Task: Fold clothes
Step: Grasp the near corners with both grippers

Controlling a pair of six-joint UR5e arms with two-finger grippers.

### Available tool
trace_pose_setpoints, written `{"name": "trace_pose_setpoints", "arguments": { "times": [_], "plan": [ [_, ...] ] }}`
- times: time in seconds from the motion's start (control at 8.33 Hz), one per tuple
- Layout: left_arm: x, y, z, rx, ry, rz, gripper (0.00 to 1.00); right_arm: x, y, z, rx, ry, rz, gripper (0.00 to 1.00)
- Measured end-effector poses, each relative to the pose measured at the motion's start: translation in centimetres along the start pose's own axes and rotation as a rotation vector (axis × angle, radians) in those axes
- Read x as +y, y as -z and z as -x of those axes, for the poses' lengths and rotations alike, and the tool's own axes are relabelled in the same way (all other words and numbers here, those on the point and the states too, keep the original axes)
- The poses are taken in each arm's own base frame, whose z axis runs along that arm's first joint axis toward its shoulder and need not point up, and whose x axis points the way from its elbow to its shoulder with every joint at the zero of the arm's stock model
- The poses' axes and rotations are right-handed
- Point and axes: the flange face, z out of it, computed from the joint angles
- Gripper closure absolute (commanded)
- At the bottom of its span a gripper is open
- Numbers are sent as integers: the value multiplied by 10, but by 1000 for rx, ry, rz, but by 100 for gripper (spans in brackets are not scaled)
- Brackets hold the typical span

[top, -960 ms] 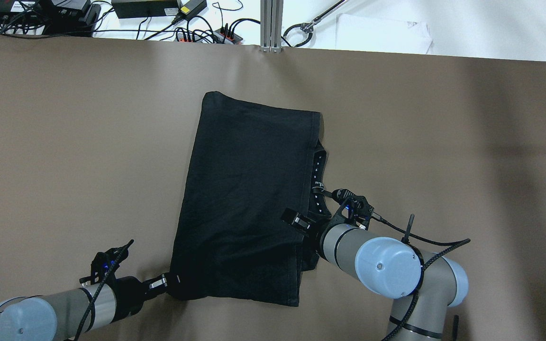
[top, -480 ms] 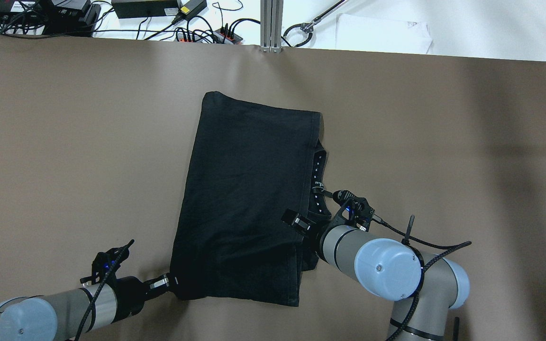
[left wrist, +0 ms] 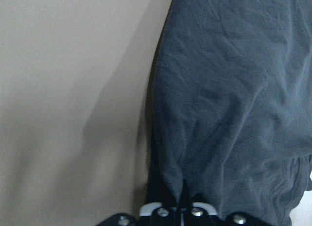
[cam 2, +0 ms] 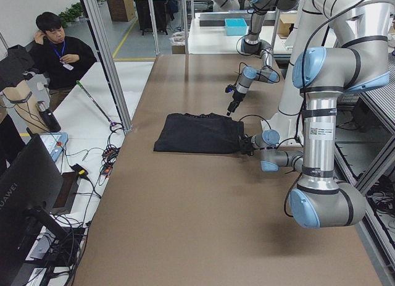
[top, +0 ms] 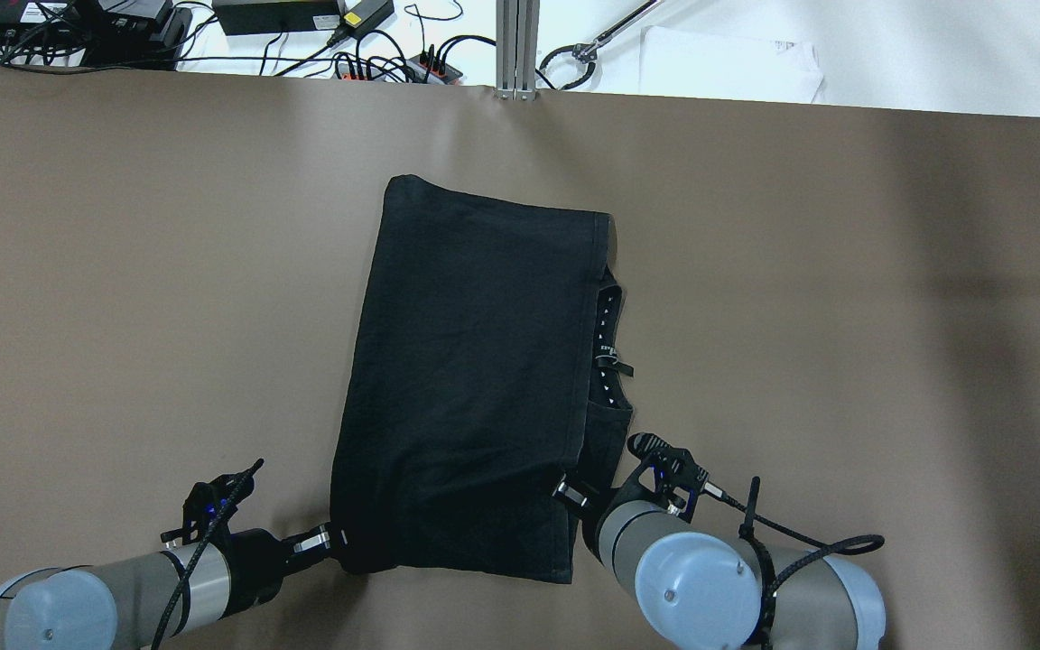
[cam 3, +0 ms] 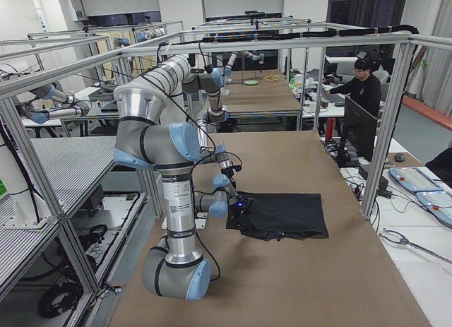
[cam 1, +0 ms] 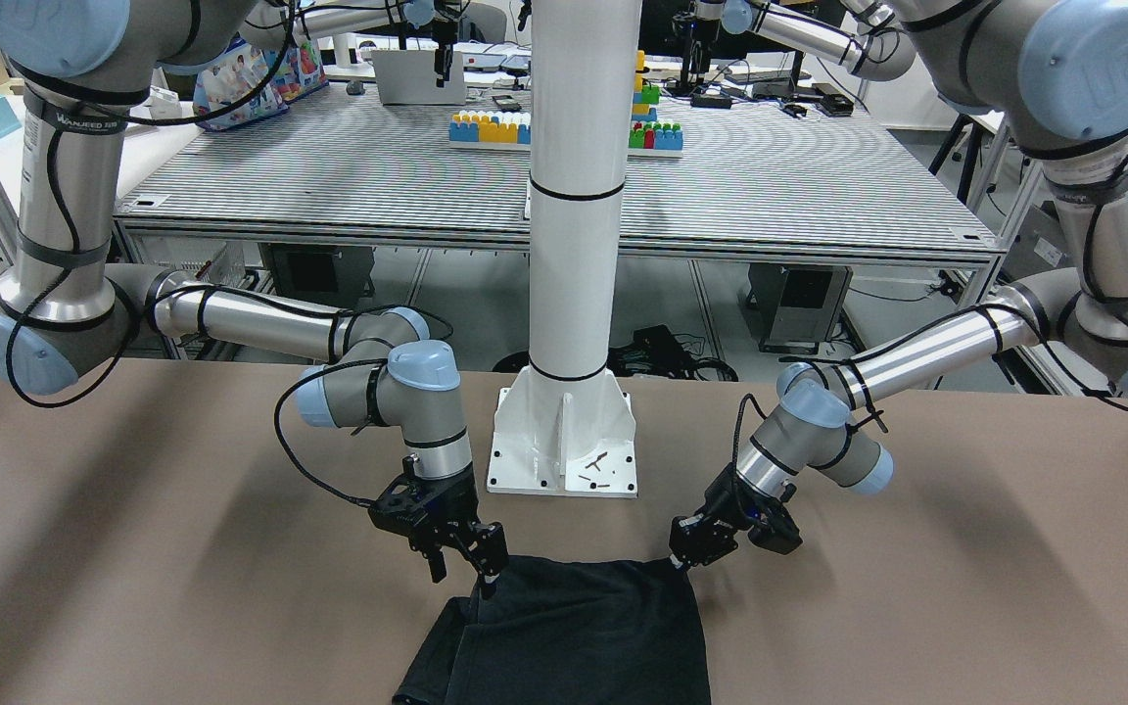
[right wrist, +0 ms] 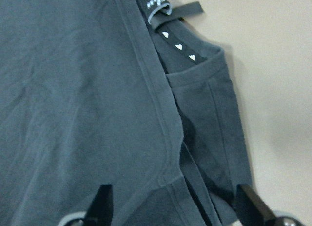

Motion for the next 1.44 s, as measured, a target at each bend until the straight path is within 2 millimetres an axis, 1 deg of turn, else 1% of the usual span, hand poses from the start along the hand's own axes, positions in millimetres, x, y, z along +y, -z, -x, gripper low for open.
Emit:
{"name": "trace_pose_setpoints", "arguments": {
  "times": [0.12, 0.24, 0.48, 0.6, 0.72, 0.96, 1.2, 1.32, 1.44],
  "plan": [
    [0, 0, 0, -1, -2, 0, 100, 14, -5, -9, 11, 15, -15, 13],
    [0, 0, 0, 0, -4, 0, 100, 21, -11, -15, 19, 24, -27, 21],
    [1, -1, 0, 0, -7, 0, 100, 24, -26, -20, 12, 17, -56, 40],
    [0, -1, 0, 0, -9, 0, 100, 25, -32, -21, -9, 3, -60, 44],
    [0, -1, 0, -1, -10, 0, 100, 25, -34, -20, -25, -8, -60, 45],
    [0, -1, 1, -2, -11, 0, 100, 27, -34, -14, -45, -23, -58, 45],
    [0, -1, 1, -3, -12, 0, 100, 29, -40, -16, -39, -29, -61, 45],
    [0, -2, 1, -6, -13, -1, 100, 29, -41, -17, -36, -30, -62, 56],
    [0, -2, 1, -9, -14, -2, 100, 30, -42, -17, -34, -30, -62, 76]
  ]
}}
